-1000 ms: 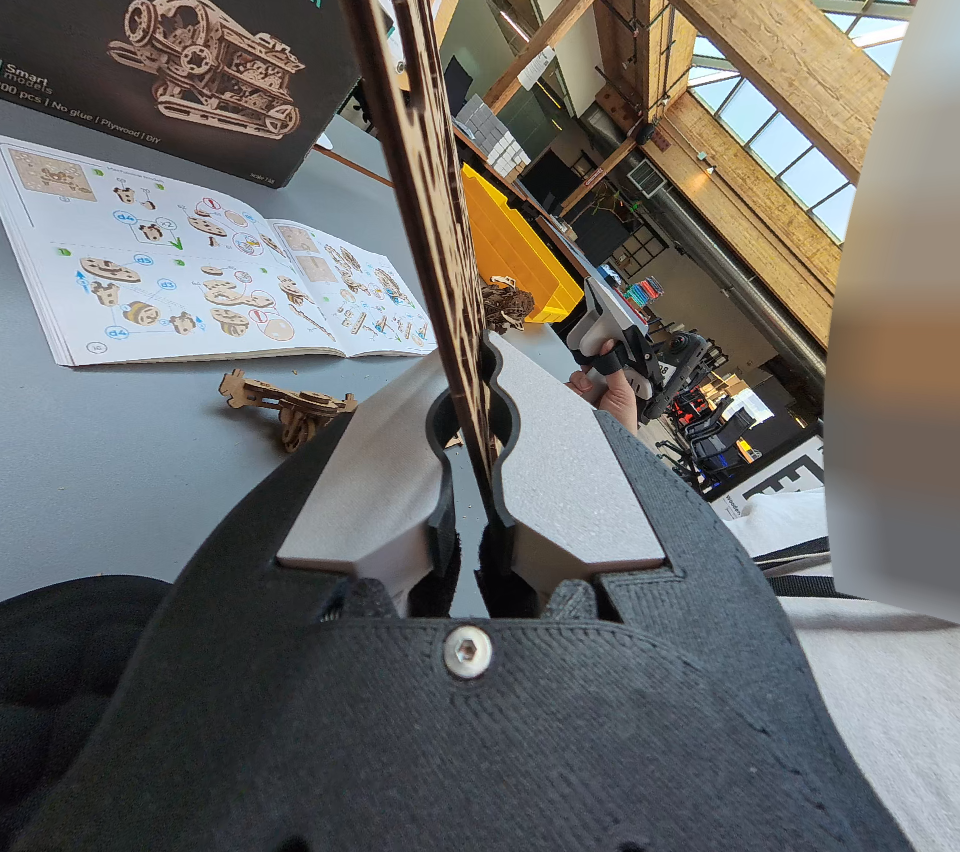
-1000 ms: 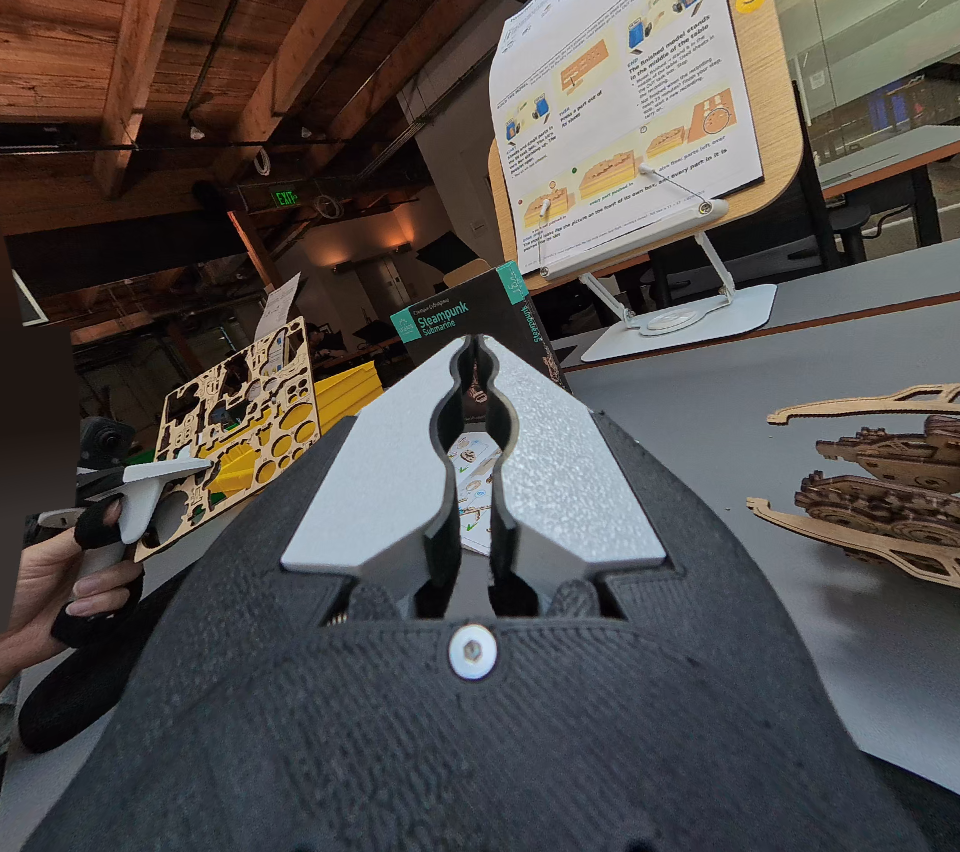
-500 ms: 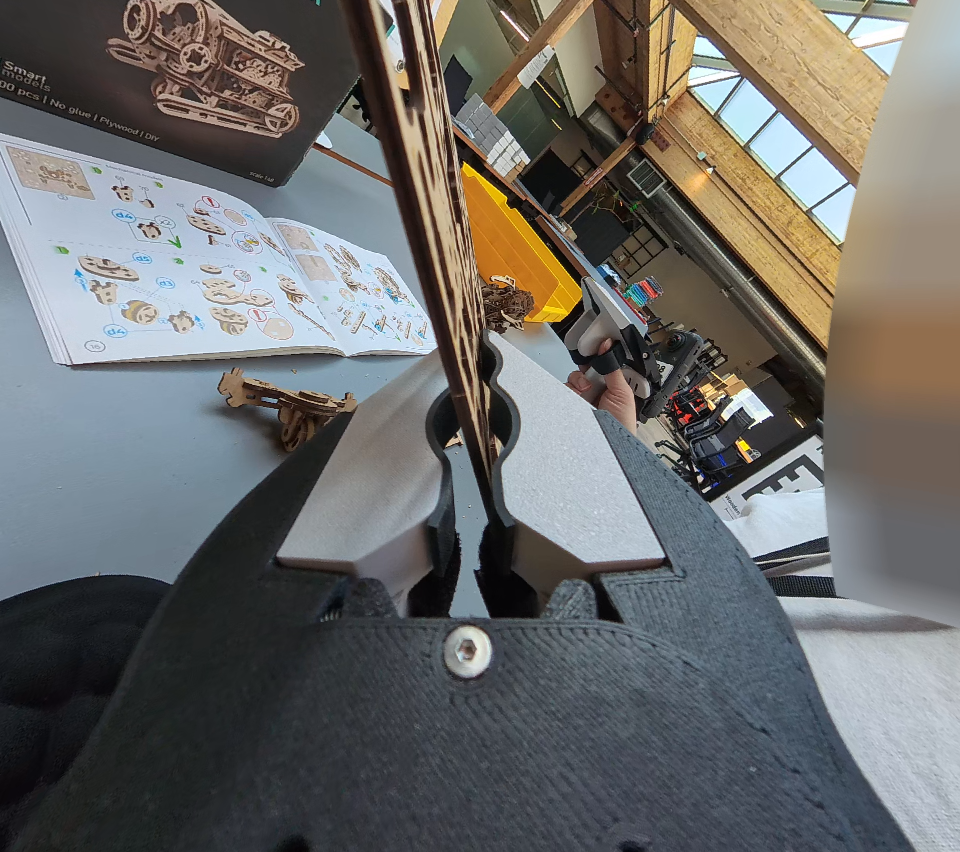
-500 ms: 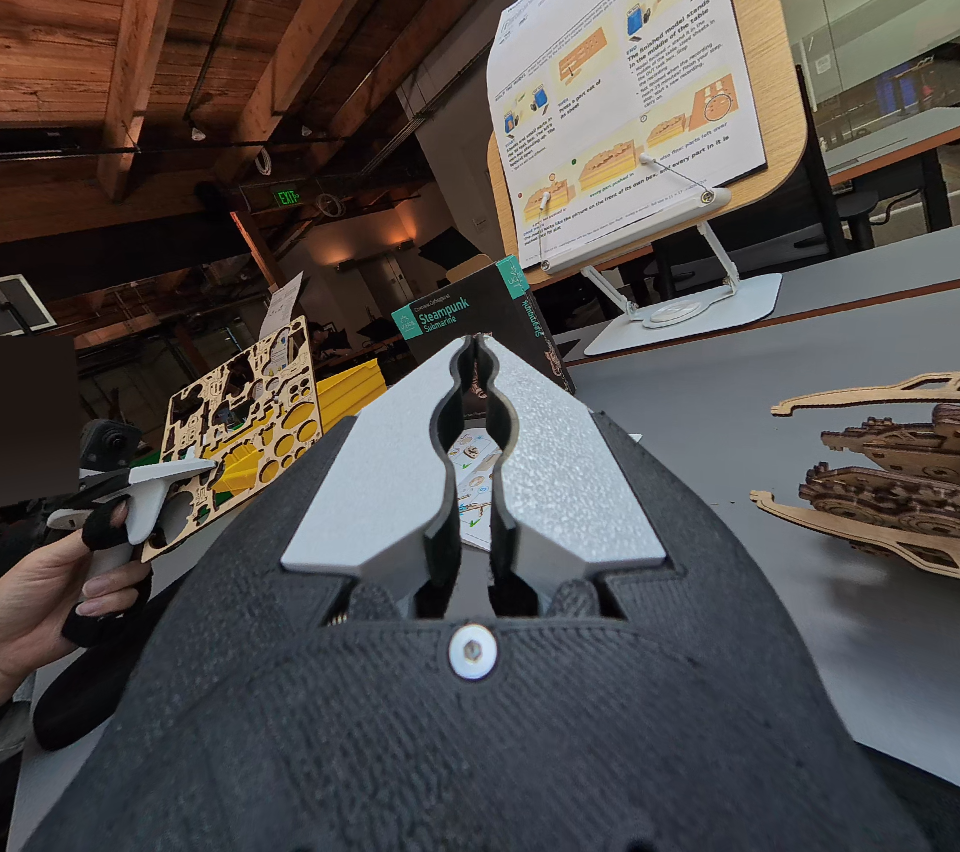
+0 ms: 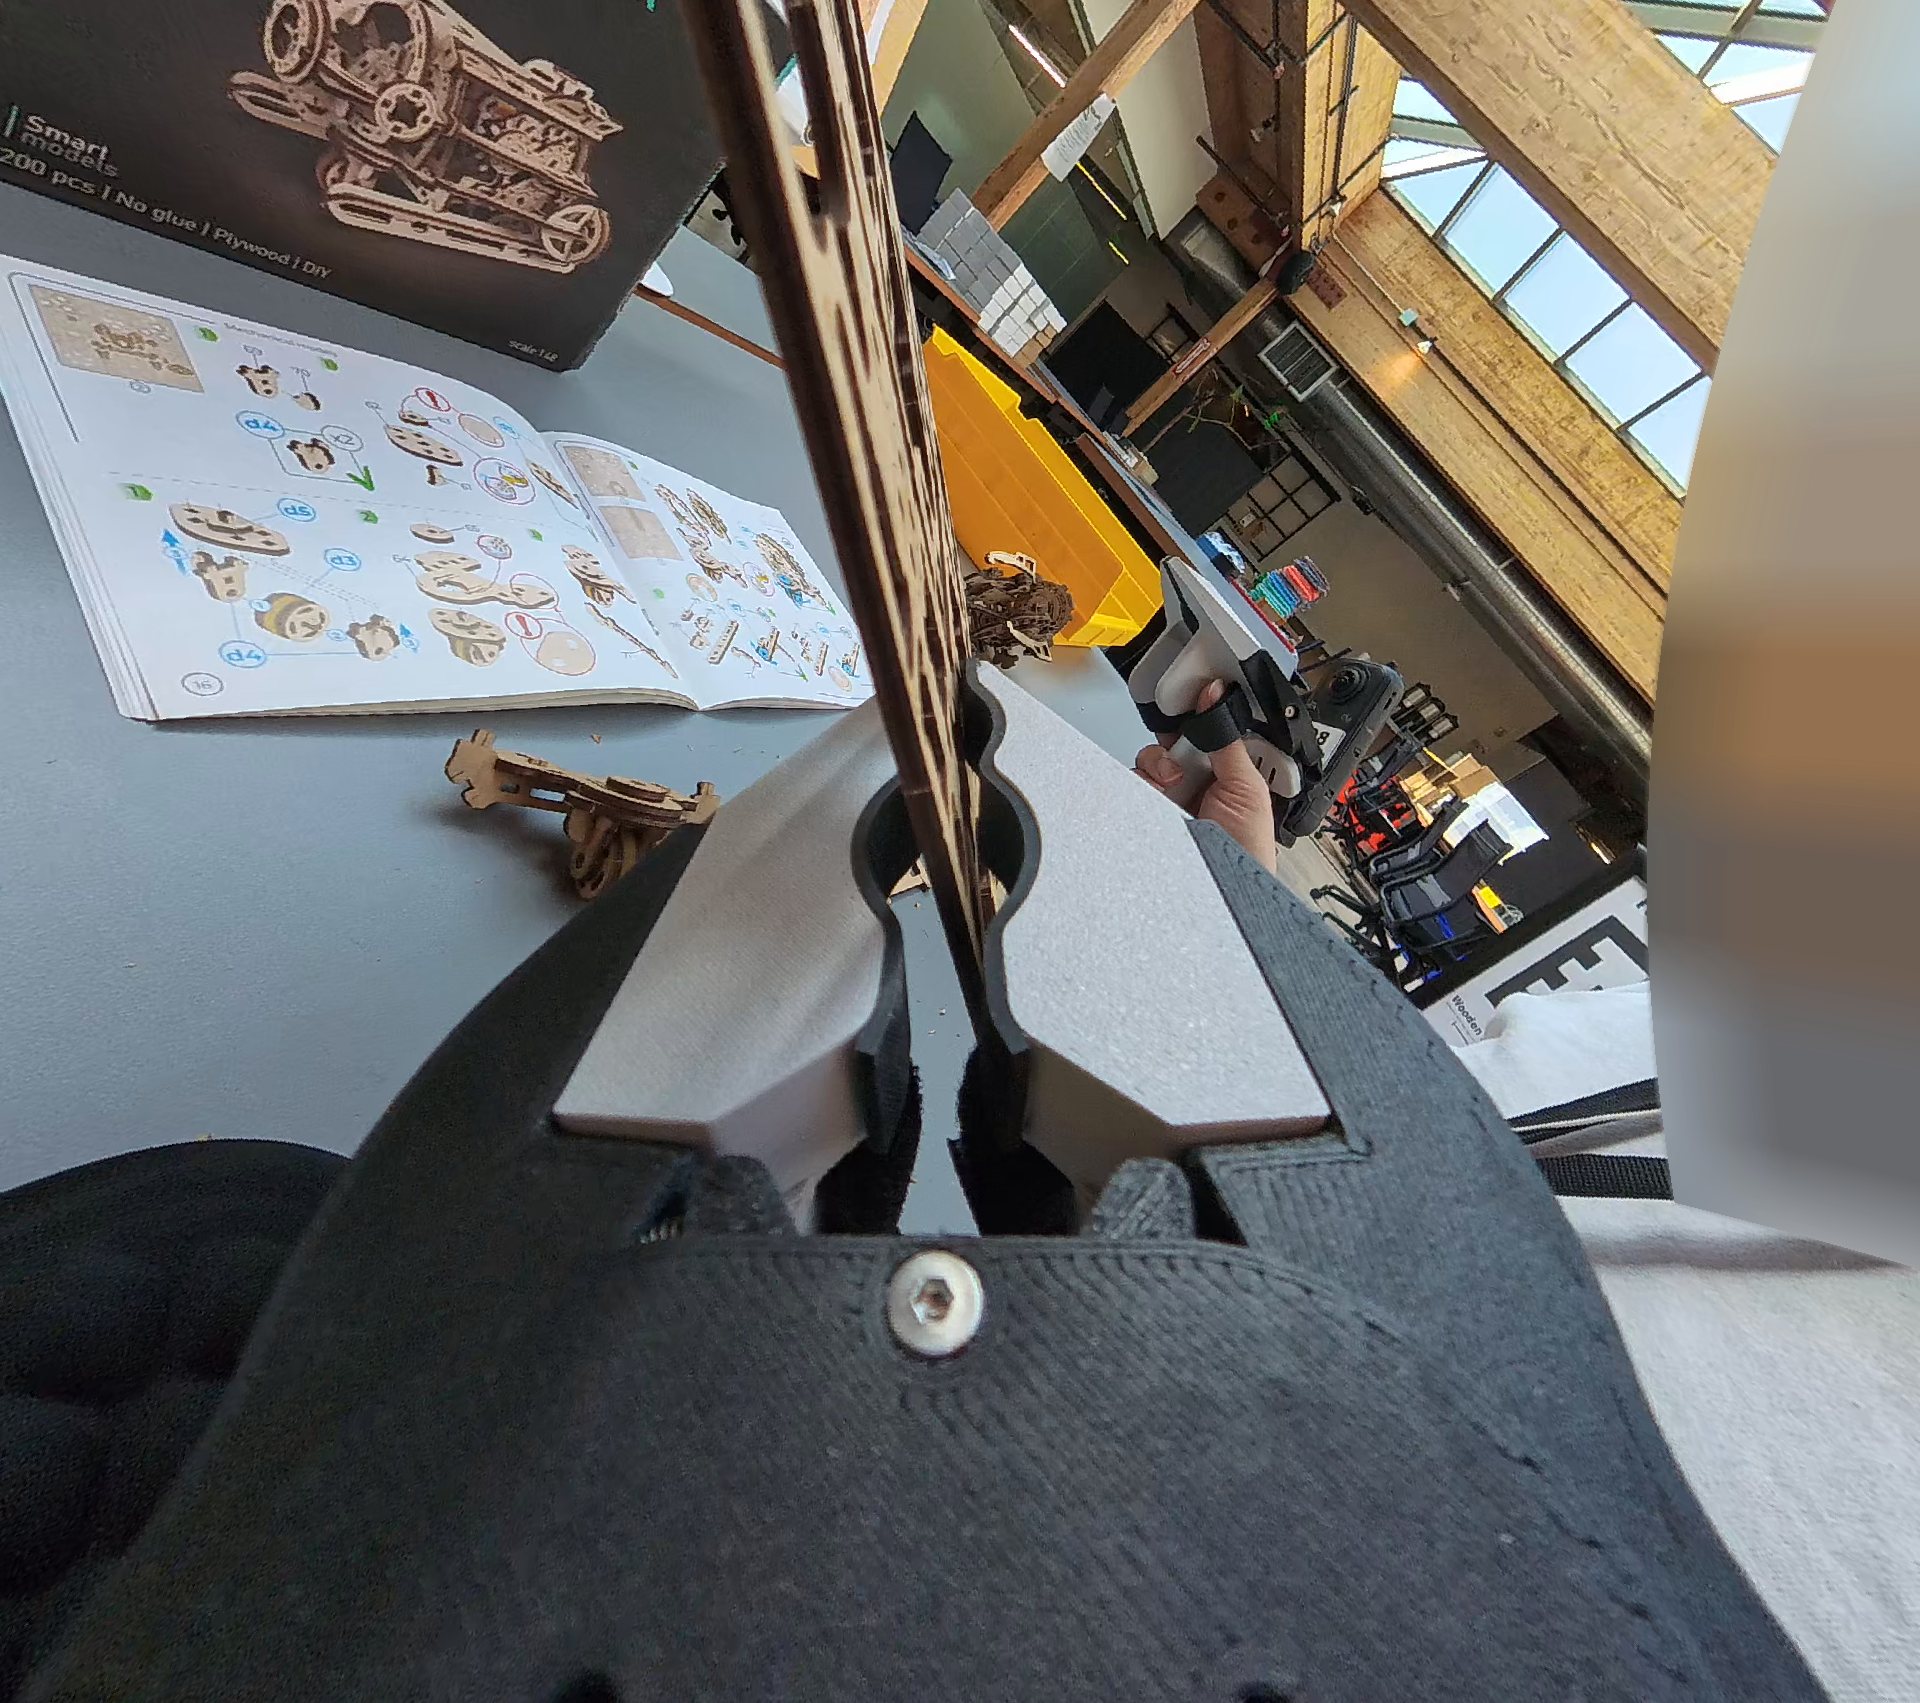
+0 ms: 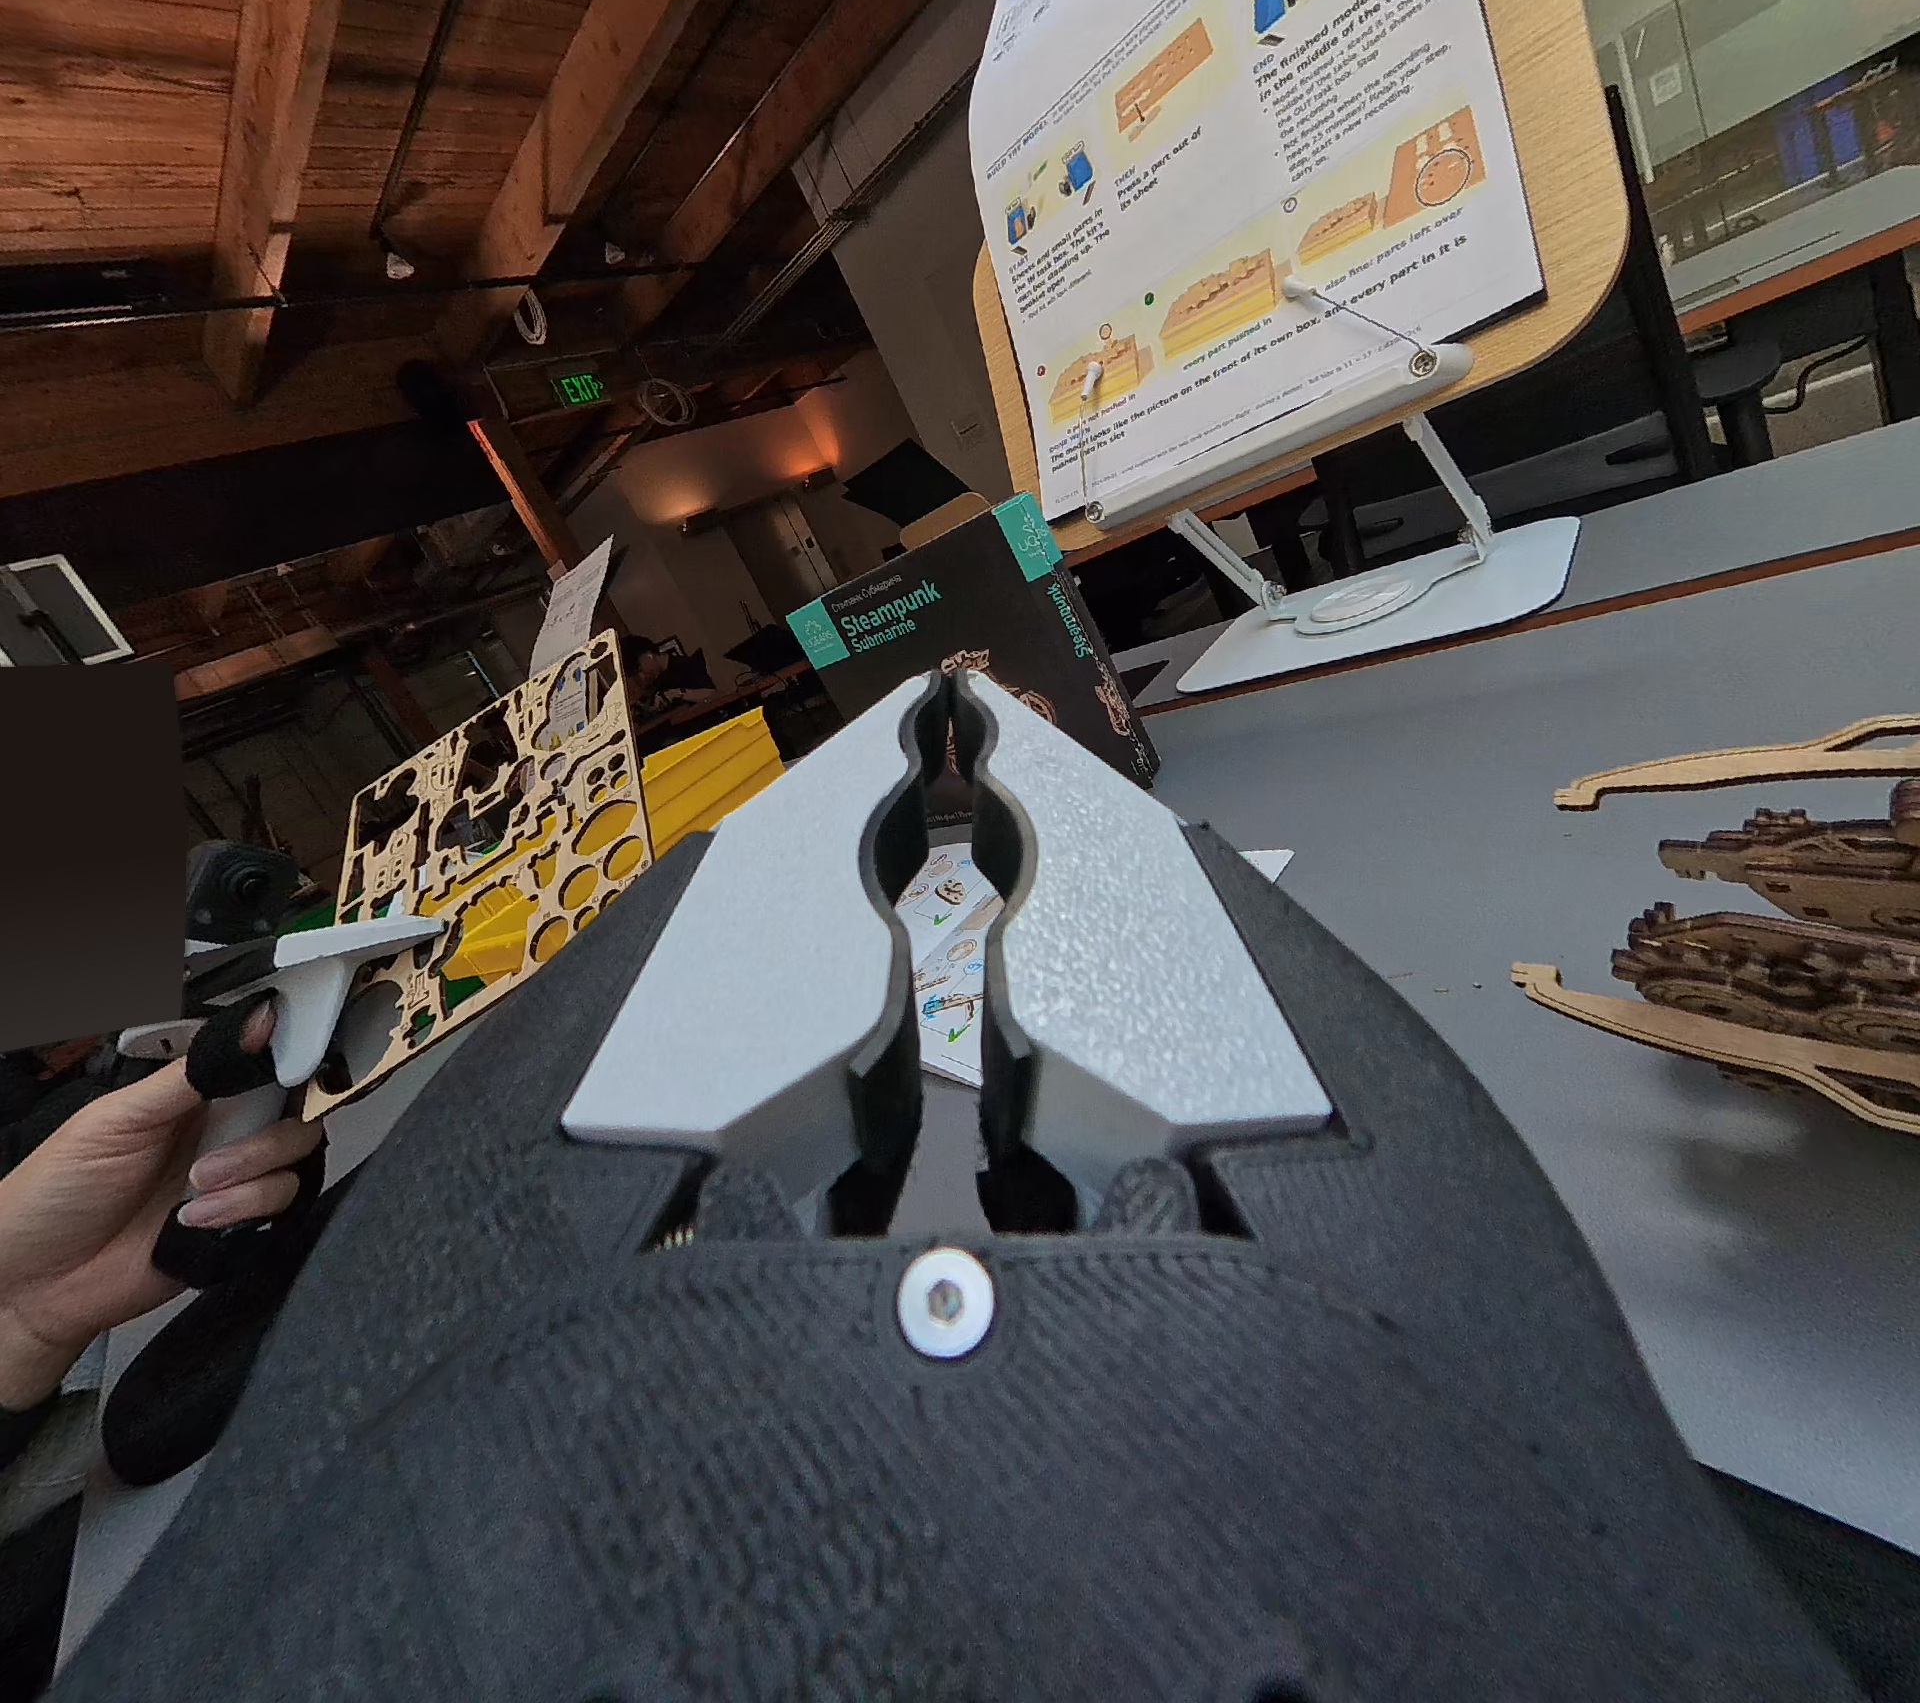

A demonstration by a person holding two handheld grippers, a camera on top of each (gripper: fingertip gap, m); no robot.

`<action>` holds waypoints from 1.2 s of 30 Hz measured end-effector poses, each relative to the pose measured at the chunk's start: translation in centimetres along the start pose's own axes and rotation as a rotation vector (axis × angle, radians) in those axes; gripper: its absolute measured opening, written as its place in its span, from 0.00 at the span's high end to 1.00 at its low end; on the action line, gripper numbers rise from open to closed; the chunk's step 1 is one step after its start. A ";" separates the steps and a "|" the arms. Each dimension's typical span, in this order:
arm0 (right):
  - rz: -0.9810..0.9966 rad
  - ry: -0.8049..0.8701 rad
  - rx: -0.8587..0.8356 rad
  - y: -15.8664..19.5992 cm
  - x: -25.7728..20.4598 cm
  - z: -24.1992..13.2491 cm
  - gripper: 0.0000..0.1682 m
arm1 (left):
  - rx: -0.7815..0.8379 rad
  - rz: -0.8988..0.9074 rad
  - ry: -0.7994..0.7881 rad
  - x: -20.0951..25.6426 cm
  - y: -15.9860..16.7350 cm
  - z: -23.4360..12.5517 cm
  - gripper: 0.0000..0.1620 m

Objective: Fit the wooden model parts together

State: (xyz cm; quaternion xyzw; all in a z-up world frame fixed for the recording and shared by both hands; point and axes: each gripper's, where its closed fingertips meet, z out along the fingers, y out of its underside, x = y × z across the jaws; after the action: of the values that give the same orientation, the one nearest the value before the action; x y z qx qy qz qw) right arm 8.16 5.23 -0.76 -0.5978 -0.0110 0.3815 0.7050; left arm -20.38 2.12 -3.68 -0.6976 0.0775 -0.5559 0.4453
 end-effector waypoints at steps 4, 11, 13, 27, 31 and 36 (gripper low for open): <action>0.006 0.000 -0.008 0.2 0.1 0.1 1.00 | -0.002 -0.004 0.001 -0.1 0.1 0.1 1.00; 0.016 0.002 -0.022 0.5 0.2 0.1 1.00 | 0.028 0.021 -0.094 -1.4 -1.0 -1.7 1.00; 0.025 -0.004 -0.021 0.5 0.1 0.2 1.00 | 0.089 0.037 -0.220 -3.0 -2.8 -4.8 1.00; 0.008 -0.045 -0.125 2.9 -1.0 1.3 1.00 | 0.402 -0.410 -0.396 -9.2 -1.4 -21.9 1.00; 0.002 -0.045 -0.137 3.2 -1.0 1.5 1.00 | 0.446 -0.485 -0.416 -11.2 -0.7 -24.7 0.99; -0.020 -0.046 -0.147 3.4 -1.2 1.5 1.00 | 0.388 -0.500 -0.538 -13.1 -0.1 -27.0 0.98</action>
State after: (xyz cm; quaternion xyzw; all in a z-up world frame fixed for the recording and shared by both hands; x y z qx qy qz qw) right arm 4.85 5.76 -2.70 -0.6390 -0.0609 0.3861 0.6625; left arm -48.11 -4.38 -13.27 -0.7185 -0.3196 -0.4493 0.4240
